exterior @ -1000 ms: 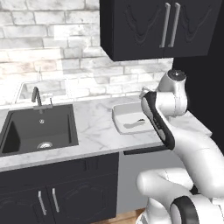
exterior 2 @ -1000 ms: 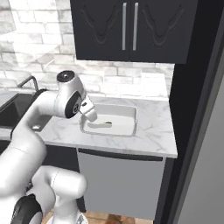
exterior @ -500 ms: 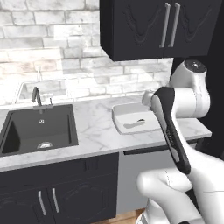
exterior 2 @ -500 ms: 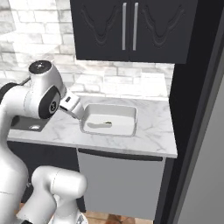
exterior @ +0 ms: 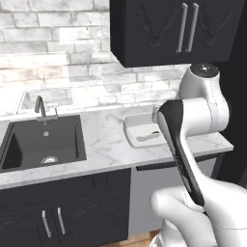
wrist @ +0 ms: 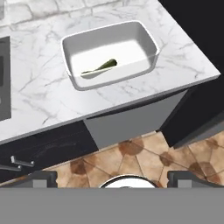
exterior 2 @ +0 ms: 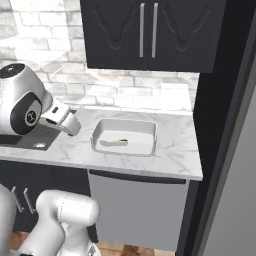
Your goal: Take the eggplant and squash out of the freezer and place them in the tupperware container on the counter. Then put the tupperware containing the vegetables back in the freezer.
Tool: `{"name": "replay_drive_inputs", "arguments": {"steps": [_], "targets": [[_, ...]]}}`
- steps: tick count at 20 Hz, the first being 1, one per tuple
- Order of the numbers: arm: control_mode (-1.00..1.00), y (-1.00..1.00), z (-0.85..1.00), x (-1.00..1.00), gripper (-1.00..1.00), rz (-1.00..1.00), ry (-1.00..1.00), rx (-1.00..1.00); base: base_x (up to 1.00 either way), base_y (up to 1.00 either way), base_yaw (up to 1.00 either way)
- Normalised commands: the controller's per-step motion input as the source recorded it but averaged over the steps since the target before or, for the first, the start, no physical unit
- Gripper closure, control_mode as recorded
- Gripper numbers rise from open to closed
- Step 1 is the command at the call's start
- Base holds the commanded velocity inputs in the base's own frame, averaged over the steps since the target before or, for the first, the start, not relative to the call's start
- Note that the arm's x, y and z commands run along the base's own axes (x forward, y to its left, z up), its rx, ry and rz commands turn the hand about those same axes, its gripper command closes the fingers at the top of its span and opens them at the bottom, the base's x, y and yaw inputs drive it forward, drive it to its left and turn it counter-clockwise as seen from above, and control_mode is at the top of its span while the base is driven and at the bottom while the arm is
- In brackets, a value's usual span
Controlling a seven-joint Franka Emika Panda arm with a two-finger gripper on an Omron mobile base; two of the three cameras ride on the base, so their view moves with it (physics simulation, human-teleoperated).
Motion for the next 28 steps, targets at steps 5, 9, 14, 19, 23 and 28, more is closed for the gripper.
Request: {"name": "replay_drive_inputs", "arguments": {"steps": [5,9,14,19,23,28], "targets": [[-1.00,-0.06,0.00,-0.28,-1.00,0.12,-0.21,0.07,0.00,0.00,0.00],[-1.00,-0.19,0.05,-0.68,-1.00,0.19,-0.19,0.05,0.00,0.00,0.00],[-1.00,-0.10,0.07,-0.50,-1.00,0.03,-0.02,0.00,0.00,0.00,0.00],[-1.00,0.00,0.02,-0.05,-1.00,0.00,0.06,0.00,0.00,0.00,0.00],[-1.00,0.00,0.00,0.00,-1.00,0.00,0.00,0.00,0.00,0.00,0.00],[1.00,0.00,0.00,0.00,-1.00,0.00,0.00,0.00,0.00,0.00,0.00]]}}
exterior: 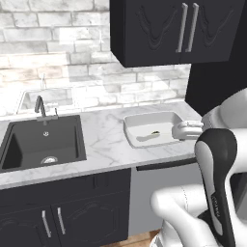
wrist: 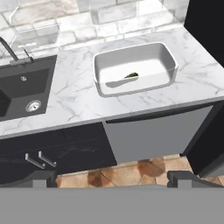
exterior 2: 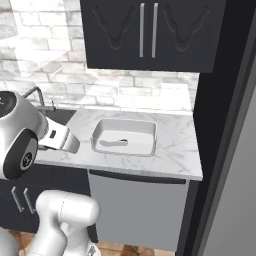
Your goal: Take the eggplant and squash out of the freezer and place them in the tupperware container on the counter. Then put the tupperware containing the vegetables back in the freezer.
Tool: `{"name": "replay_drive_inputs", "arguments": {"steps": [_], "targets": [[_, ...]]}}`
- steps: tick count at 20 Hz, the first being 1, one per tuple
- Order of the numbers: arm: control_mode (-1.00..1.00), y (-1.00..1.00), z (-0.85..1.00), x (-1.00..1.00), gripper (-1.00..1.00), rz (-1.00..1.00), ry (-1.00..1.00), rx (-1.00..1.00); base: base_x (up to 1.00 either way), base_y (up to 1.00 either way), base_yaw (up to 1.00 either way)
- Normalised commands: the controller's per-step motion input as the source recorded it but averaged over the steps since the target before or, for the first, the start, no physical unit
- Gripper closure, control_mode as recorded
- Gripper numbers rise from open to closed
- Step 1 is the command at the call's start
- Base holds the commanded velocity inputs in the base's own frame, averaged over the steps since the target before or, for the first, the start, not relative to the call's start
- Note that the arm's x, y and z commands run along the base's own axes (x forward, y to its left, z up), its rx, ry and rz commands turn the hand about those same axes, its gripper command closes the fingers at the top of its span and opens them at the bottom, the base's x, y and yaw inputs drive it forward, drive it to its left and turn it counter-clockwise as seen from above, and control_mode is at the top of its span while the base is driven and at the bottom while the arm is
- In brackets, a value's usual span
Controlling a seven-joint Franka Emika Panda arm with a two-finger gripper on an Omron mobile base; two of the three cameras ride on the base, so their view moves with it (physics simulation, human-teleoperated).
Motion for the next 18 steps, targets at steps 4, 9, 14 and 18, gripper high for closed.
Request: {"name": "replay_drive_inputs", "arguments": {"steps": [4,9,14,18], "targets": [[1.00,0.00,0.00,0.00,-1.00,0.00,0.00,0.00,-0.54,-0.09,-0.03],[1.00,0.00,0.00,0.00,-1.00,0.00,0.00,0.00,-1.00,-0.53,-0.03],[1.00,0.00,0.00,0.00,-1.00,0.00,0.00,0.00,-0.94,-0.78,-0.02],[1.00,0.00,0.00,0.00,-1.00,0.00,0.00,0.00,-0.13,-1.00,-0.01]]}}
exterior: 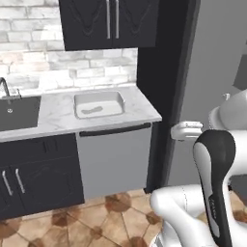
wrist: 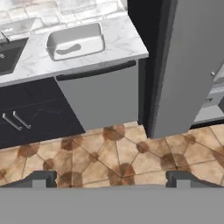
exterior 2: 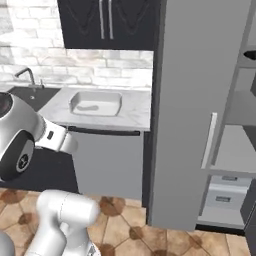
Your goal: Take the eggplant and squash out of the freezer and place them in the tupperware container on the counter. Then put the tupperware containing the vegetables back in the freezer.
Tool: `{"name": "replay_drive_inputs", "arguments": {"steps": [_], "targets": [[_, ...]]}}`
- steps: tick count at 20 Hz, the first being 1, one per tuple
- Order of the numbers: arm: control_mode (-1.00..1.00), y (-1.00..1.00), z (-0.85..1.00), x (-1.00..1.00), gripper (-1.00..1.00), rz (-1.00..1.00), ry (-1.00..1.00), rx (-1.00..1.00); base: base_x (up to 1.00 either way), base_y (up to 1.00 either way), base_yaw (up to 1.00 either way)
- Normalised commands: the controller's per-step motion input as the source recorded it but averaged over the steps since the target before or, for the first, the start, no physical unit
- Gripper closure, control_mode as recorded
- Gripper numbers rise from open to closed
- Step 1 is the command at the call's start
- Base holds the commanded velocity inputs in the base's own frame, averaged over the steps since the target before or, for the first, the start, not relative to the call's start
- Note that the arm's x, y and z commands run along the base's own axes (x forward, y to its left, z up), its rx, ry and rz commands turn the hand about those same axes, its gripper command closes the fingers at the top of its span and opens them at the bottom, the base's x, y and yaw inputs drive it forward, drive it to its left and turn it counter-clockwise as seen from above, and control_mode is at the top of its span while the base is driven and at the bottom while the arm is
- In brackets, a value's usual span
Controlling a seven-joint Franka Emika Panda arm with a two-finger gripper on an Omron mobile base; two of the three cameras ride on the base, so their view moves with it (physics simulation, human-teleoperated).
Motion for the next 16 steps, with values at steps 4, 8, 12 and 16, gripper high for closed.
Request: {"name": "replay_drive_inputs", "arguments": {"steps": [4,8,12,16], "targets": [[1.00,0.00,0.00,0.00,-1.00,0.00,0.00,0.00,0.08,-0.99,0.00],[1.00,0.00,0.00,0.00,-1.00,0.00,0.00,0.00,0.31,-0.92,0.00],[1.00,0.00,0.00,0.00,-1.00,0.00,0.00,0.00,0.50,-0.71,-0.01],[1.00,0.00,0.00,0.00,-1.00,0.00,0.00,0.00,0.72,-0.21,0.00]]}}
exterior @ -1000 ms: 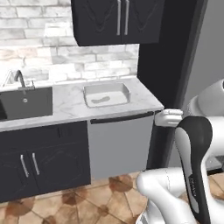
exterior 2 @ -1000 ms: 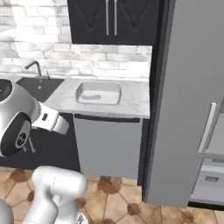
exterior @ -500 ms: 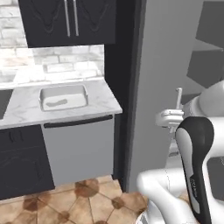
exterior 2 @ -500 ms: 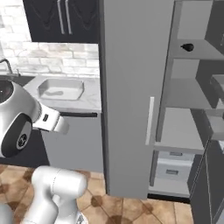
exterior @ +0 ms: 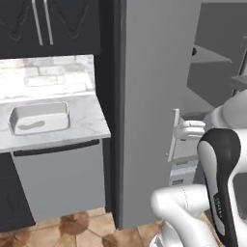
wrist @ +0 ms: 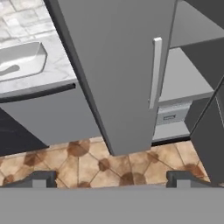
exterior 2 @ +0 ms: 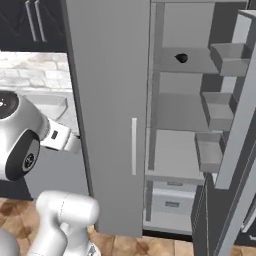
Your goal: Take the eggplant and squash out of the freezer and place them in the tupperware container on the counter. Then put the tupperware containing the vegetables back in the freezer.
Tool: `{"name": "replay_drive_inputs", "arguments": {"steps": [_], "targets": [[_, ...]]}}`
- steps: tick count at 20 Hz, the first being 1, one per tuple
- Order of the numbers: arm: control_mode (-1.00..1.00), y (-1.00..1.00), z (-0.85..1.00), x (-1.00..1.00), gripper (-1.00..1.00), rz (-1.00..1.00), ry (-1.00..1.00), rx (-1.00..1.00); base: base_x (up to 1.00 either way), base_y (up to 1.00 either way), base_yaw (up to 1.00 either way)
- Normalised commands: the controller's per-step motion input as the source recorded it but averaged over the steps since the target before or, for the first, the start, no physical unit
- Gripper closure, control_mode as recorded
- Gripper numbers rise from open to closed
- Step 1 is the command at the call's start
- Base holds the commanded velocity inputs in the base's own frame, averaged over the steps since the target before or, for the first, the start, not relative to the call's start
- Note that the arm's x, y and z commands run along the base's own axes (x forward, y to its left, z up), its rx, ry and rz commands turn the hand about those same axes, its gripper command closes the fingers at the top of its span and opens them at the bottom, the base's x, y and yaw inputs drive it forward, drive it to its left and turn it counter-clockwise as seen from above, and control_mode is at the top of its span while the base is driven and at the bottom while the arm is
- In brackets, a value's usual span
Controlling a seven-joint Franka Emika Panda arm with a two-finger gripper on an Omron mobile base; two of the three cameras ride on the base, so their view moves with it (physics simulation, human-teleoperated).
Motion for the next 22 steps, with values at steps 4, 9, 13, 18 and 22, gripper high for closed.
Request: {"name": "replay_drive_inputs", "arguments": {"steps": [4,9,13,18,22], "targets": [[1.00,0.00,0.00,0.00,-1.00,0.00,0.00,0.00,0.73,-0.14,0.00],[1.00,0.00,0.00,0.00,-1.00,0.00,0.00,0.00,0.63,-0.48,0.00],[1.00,0.00,0.00,0.00,-1.00,0.00,0.00,0.00,0.00,-0.76,0.00],[1.00,0.00,0.00,0.00,-1.00,0.00,0.00,0.00,0.00,-0.72,0.00],[1.00,0.00,0.00,0.00,-1.00,0.00,0.00,0.00,0.16,-0.30,0.00]]}}
